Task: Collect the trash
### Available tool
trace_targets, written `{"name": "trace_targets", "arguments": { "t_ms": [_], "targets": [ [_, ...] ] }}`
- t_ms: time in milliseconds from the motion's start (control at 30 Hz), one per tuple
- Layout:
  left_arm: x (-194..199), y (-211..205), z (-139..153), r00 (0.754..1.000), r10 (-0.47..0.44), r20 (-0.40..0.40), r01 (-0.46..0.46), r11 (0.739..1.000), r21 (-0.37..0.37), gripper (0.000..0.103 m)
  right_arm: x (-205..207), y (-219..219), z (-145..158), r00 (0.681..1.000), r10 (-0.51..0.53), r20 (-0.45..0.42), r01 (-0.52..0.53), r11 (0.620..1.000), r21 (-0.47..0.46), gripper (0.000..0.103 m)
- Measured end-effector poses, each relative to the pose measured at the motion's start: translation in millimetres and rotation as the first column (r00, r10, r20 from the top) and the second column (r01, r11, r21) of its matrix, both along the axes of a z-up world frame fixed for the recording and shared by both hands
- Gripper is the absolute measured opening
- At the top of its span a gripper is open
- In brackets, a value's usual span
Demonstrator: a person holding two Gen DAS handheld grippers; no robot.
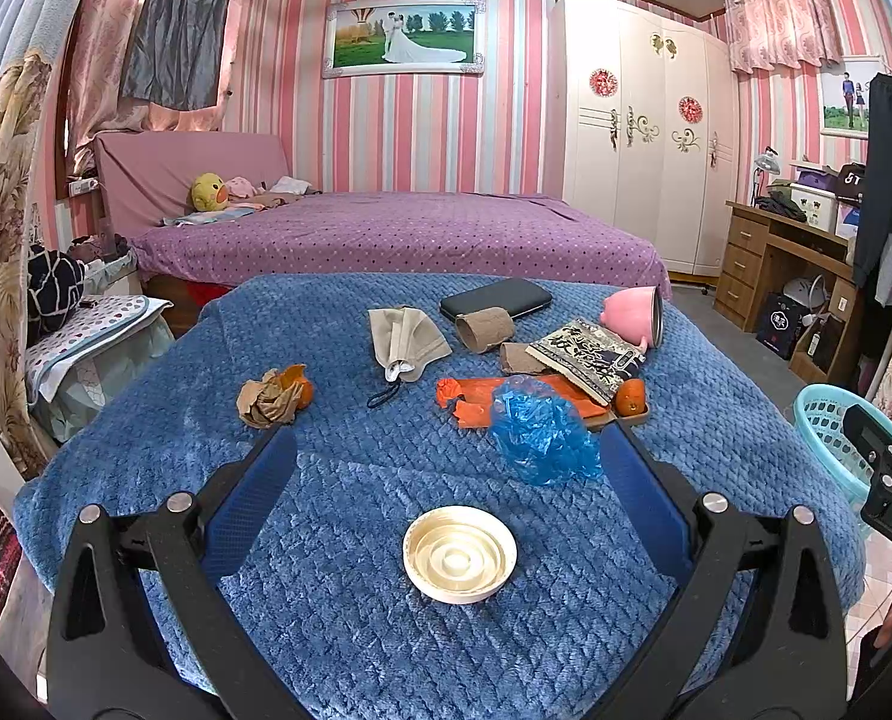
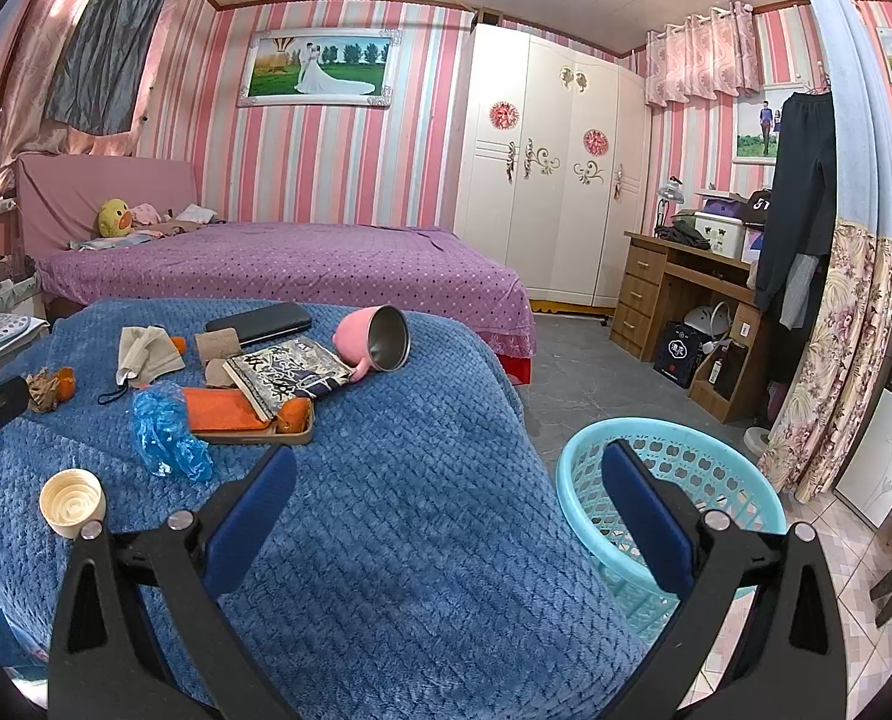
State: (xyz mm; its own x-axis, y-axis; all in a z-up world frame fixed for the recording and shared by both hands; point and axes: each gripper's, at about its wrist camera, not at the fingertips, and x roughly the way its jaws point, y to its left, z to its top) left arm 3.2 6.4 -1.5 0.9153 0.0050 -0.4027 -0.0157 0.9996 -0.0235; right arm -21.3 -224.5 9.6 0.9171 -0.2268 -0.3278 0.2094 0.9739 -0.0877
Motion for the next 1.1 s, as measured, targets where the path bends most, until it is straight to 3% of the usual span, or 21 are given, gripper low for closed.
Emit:
{"name": "trace_targets", "arguments": {
  "t_ms": [1100],
  "targets": [
    [3.8, -3.2, -12.3, 1.0, 0.002, -0.026, -0.002, 1.0, 0.018, 0.098, 7.7, 2.2, -6.2, 1.0, 0.002, 0.018, -0.003, 1.0, 0.026, 0.099]
  ]
}}
